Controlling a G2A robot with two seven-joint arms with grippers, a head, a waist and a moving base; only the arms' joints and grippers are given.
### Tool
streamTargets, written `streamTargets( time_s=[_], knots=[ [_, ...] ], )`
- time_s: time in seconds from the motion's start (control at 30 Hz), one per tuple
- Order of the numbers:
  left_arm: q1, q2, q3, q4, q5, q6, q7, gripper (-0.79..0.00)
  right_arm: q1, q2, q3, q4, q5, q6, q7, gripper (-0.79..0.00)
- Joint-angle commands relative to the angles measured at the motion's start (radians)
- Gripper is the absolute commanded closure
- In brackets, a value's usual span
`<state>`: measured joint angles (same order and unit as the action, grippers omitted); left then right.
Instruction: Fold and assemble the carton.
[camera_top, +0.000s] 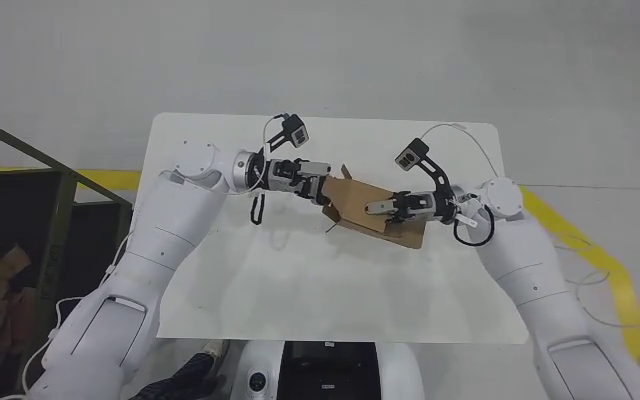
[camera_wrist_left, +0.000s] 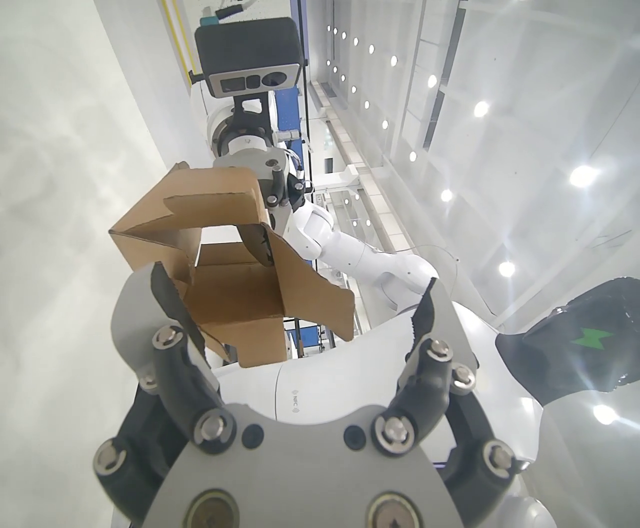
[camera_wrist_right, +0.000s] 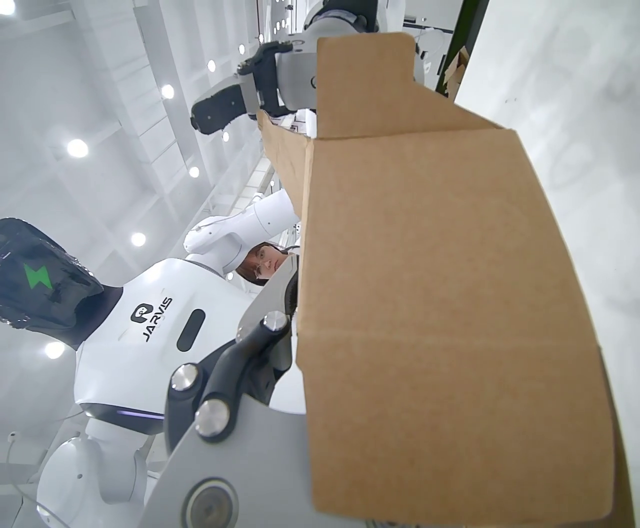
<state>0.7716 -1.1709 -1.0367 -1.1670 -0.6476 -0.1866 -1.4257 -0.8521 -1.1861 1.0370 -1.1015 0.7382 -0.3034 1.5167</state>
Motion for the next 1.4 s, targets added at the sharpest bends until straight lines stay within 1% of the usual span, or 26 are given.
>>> streamTargets(
  time_s=[0.0, 0.27, 0.77, 1.1, 1.37],
  knots=[
    [-0.001, -0.001, 0.003, 0.001, -0.003, -0.001, -0.002, -0.785, 0.002, -0.001, 0.001, 0.011, 0.004, -0.006, -0.006, 0.0],
    [-0.003, -0.008, 0.019, -0.004, -0.023, -0.001, -0.001, -0.785, 0.005, -0.007, -0.004, 0.027, 0.019, -0.015, -0.015, 0.0],
    [-0.027, -0.028, 0.061, 0.004, -0.043, -0.008, -0.004, -0.785, 0.003, -0.017, -0.018, 0.023, 0.036, -0.013, -0.014, 0.0],
    [-0.03, -0.031, 0.061, 0.008, -0.043, -0.008, -0.011, -0.785, 0.006, -0.02, -0.002, 0.064, 0.064, -0.025, -0.025, 0.0],
    [-0.028, -0.035, 0.067, 0.007, -0.042, -0.005, -0.01, -0.785, -0.001, -0.023, 0.002, 0.048, 0.073, -0.016, -0.017, 0.0]
  ],
)
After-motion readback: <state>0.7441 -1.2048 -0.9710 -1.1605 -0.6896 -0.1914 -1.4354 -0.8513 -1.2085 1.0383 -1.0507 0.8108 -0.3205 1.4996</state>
